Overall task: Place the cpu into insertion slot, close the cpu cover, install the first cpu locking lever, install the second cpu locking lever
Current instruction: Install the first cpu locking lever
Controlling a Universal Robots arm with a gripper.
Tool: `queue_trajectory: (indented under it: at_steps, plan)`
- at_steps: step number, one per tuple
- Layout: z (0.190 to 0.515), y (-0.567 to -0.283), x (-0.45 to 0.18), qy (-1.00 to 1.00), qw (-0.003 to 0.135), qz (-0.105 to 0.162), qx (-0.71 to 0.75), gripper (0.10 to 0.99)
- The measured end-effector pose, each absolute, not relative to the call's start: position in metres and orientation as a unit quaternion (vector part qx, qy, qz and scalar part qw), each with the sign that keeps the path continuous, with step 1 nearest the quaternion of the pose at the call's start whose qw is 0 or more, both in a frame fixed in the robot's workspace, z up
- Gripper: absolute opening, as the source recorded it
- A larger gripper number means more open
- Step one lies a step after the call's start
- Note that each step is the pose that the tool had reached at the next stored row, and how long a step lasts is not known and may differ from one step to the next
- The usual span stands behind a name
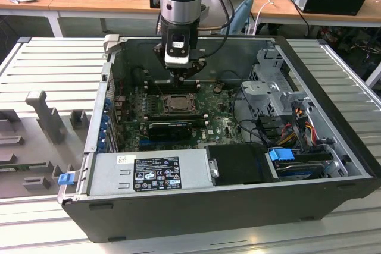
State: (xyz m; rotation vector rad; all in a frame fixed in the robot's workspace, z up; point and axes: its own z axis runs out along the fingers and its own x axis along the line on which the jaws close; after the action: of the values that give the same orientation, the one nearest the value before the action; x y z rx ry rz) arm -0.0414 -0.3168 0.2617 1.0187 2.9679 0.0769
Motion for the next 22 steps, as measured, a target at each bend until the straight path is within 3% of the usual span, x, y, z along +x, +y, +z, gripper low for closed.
queue_trajectory:
  at_steps: [22]
  plan:
    - [0.2616, -0.3167, -0.0414, 0.962, 0.0, 0.025, 0.273, 0.106]
